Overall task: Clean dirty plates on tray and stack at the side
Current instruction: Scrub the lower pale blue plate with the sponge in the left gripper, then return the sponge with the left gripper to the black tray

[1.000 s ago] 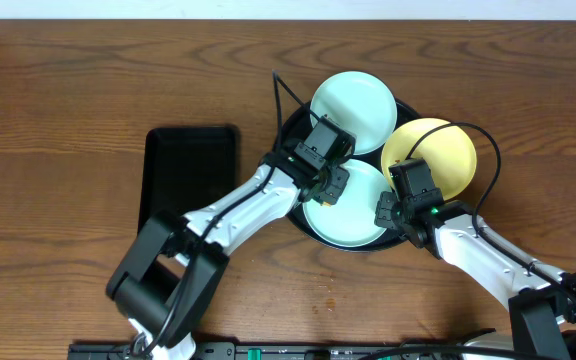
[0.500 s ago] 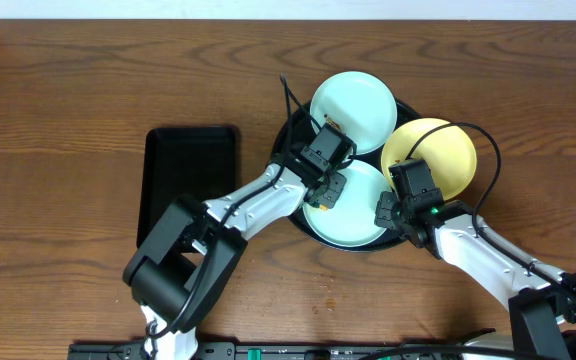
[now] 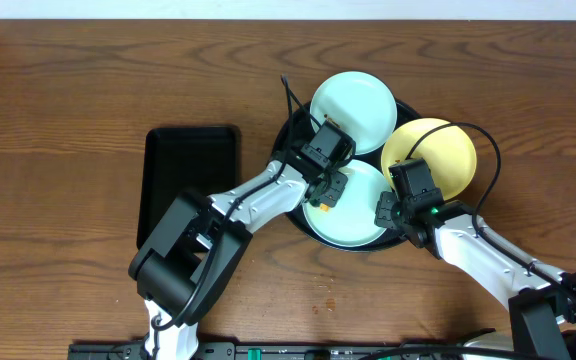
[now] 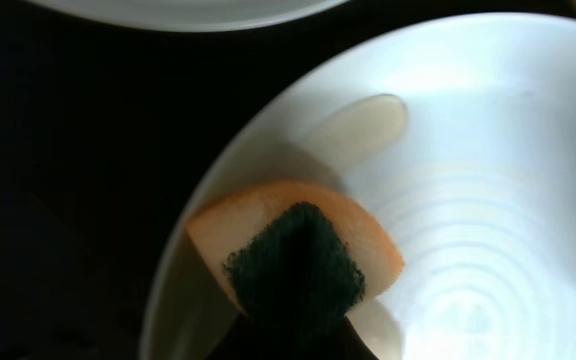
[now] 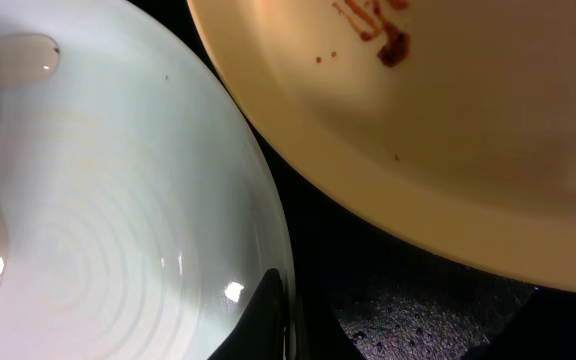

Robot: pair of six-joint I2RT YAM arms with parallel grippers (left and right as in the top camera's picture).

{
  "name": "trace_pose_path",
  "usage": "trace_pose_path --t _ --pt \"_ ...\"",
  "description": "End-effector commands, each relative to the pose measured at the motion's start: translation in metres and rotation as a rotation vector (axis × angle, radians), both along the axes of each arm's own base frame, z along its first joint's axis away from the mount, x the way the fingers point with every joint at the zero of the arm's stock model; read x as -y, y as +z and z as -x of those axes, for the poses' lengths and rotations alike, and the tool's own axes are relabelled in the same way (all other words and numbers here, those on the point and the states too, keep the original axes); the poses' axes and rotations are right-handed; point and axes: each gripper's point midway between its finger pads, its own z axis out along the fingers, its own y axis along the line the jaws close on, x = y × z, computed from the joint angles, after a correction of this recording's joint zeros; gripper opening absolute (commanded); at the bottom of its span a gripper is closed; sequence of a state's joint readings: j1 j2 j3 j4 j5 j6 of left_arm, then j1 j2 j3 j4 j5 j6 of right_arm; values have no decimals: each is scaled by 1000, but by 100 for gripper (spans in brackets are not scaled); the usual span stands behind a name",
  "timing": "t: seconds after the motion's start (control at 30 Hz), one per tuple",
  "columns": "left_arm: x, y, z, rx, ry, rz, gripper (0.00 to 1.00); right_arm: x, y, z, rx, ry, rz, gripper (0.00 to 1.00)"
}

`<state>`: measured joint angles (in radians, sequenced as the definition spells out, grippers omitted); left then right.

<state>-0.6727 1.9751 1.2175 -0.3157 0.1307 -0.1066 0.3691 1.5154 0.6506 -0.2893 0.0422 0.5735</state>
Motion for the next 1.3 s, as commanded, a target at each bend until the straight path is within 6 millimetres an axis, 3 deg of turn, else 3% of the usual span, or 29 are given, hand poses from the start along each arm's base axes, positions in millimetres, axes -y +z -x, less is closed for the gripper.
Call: trace_pose_path --t 0.0,0.23,0.33,0.4,0.47,0.53,0.63,0.73,0.83,0.93,1.03,1.2,1.27 --pt "11 -32 36 -177 -69 49 8 0 -4 4 -16 10 10 1" --pt "14 -41 50 -257 -60 70 7 0 -4 4 -16 10 11 1" --pt "31 -31 64 -333 -108 177 7 0 -4 4 -16 10 10 1" --pt "37 -21 64 -338 -122 216 7 0 -4 4 -16 10 10 1" --pt "46 -3 59 -328 -139 273 7 0 -4 4 -16 10 10 1" --pt "55 28 49 -297 -158 352 7 0 -4 4 -17 10 11 1" --pt "59 89 29 -201 -165 464 7 0 -4 4 -17 10 11 1" --pt "49 153 13 -68 -153 541 8 0 -4 4 -17 10 11 2" --pt "19 189 0 47 -78 517 7 0 -4 4 -16 10 11 2" --pt "-41 193 -15 134 111 336 8 0 -4 4 -16 10 11 4" --pt "-109 179 -17 151 294 101 8 0 -4 4 -16 10 10 4" --pt "-218 137 7 7 557 -232 8 0 -4 4 -16 10 11 4" --pt "-236 123 9 -33 603 -246 8 0 -4 4 -16 10 10 4"
